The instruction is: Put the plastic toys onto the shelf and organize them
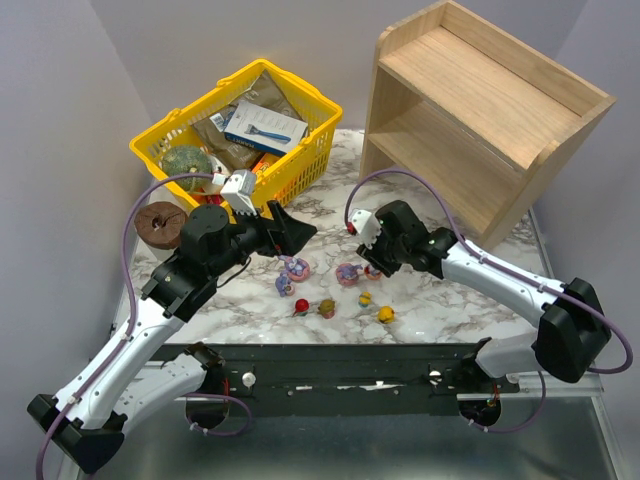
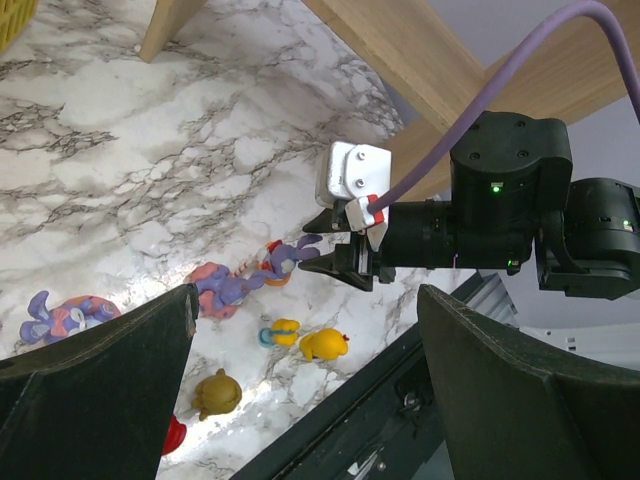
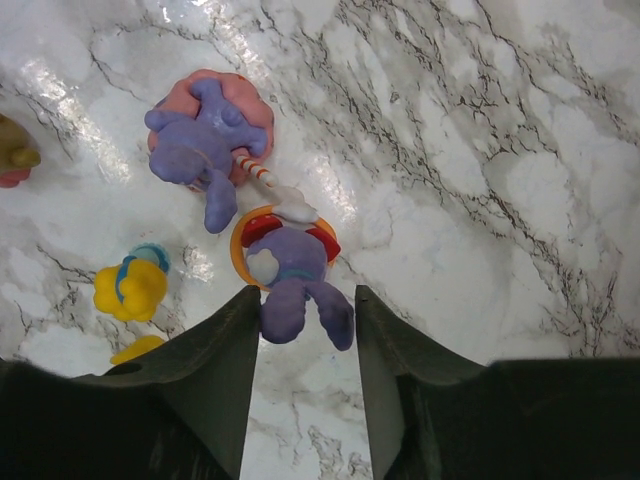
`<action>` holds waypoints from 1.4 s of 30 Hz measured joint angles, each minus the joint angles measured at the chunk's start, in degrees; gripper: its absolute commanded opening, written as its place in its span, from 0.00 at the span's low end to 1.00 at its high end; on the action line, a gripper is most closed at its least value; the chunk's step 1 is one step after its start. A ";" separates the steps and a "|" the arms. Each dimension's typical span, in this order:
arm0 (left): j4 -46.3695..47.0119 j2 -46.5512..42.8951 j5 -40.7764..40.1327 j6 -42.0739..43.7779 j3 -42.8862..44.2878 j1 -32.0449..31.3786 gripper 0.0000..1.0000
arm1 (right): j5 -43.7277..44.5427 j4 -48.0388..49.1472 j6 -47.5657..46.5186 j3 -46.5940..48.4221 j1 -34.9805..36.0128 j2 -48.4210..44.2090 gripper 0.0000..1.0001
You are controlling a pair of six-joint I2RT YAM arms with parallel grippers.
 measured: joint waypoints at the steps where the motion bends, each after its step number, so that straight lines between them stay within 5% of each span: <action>1: -0.02 0.00 -0.07 0.00 0.00 0.00 0.99 | 0.00 0.11 0.04 0.00 0.00 0.13 0.38; 6: -0.17 0.00 -0.31 0.00 0.00 0.00 0.99 | 0.28 0.55 0.52 0.11 0.02 0.90 0.22; 10: -0.66 0.02 -0.39 0.02 0.00 0.00 0.99 | 1.53 0.59 0.76 0.26 0.02 1.55 0.01; 19: -0.87 0.09 -1.01 0.04 0.00 0.00 0.99 | 5.62 -1.57 1.86 2.01 0.00 1.62 0.01; 30: 0.52 4.15 -0.42 4.35 0.11 0.00 0.99 | 14.03 -11.98 1.73 15.67 0.00 1.51 0.01; 42: 19.87 14.53 8.92 23.61 -2.05 -6.62 0.96 | 12.11 -29.11 8.52 32.92 -0.15 -0.50 0.01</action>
